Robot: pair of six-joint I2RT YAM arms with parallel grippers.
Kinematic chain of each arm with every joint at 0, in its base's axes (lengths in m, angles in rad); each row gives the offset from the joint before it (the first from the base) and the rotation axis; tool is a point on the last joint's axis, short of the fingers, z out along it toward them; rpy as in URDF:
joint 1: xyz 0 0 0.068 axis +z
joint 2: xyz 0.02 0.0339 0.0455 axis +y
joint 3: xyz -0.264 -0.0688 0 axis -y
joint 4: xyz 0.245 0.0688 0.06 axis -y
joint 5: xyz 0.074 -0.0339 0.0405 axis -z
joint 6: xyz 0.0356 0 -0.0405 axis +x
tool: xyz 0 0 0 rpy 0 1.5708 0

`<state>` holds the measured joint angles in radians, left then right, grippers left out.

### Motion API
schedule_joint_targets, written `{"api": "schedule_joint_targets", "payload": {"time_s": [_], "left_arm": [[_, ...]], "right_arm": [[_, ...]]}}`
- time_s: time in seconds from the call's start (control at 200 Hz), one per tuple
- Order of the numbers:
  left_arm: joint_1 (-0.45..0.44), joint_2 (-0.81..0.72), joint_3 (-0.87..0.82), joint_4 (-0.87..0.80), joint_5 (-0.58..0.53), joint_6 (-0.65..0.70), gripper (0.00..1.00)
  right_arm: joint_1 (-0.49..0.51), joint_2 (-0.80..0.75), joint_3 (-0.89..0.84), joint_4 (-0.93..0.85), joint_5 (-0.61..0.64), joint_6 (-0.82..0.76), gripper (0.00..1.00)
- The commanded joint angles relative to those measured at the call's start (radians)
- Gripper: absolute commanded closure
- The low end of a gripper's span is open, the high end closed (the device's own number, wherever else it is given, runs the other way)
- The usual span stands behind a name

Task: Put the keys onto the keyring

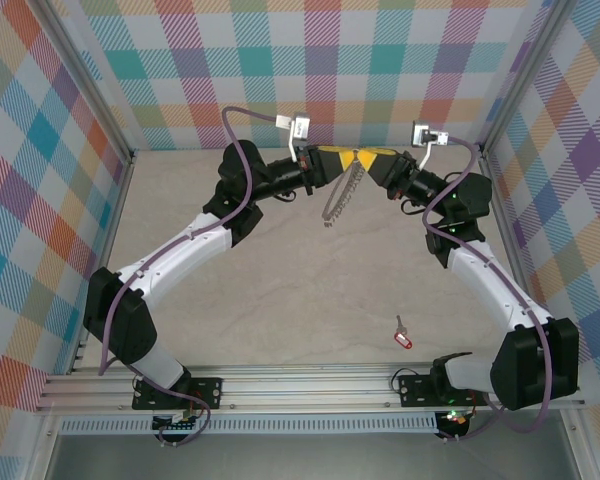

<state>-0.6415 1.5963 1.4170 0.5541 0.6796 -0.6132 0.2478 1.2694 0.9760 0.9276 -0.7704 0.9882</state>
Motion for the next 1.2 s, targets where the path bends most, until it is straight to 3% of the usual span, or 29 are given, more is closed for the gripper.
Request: {"api": "schedule_joint_targets", "payload": {"time_s": [0.0,0.135,0.26,0.36,0.54,0.71,0.95,1.195], "left_arm": [[-0.007,0.007,0.036,0.039,0.012,0.007,0.96],[-0.007,0.007,0.044,0.011,0.018,0.031,1.0],[-0.006,-0.003,0.067,-0.083,0.034,0.119,1.0],[-0.004,-0.017,0.098,-0.205,0.058,0.232,1.0],[0.002,-0.015,0.195,-0.471,0.137,0.459,1.0],[0.014,0.002,0.28,-0.643,0.2,0.591,1.0],[0.017,0.053,0.393,-0.811,0.296,0.682,1.0],[0.016,0.073,0.419,-0.823,0.33,0.69,1.0]], "right_arm": [[0.006,0.001,0.0,0.059,0.003,0.011,1.0],[0.007,-0.007,0.003,0.01,0.001,-0.006,1.0],[0.001,-0.048,0.006,-0.124,0.014,-0.074,0.58],[-0.021,-0.093,0.009,-0.232,0.014,-0.136,0.49],[-0.063,-0.15,0.04,-0.398,-0.041,-0.219,0.48],[-0.074,-0.168,0.093,-0.533,-0.134,-0.324,0.52],[-0.074,-0.149,0.145,-0.611,-0.276,-0.39,0.57],[-0.073,-0.133,0.139,-0.583,-0.327,-0.368,0.65]]}}
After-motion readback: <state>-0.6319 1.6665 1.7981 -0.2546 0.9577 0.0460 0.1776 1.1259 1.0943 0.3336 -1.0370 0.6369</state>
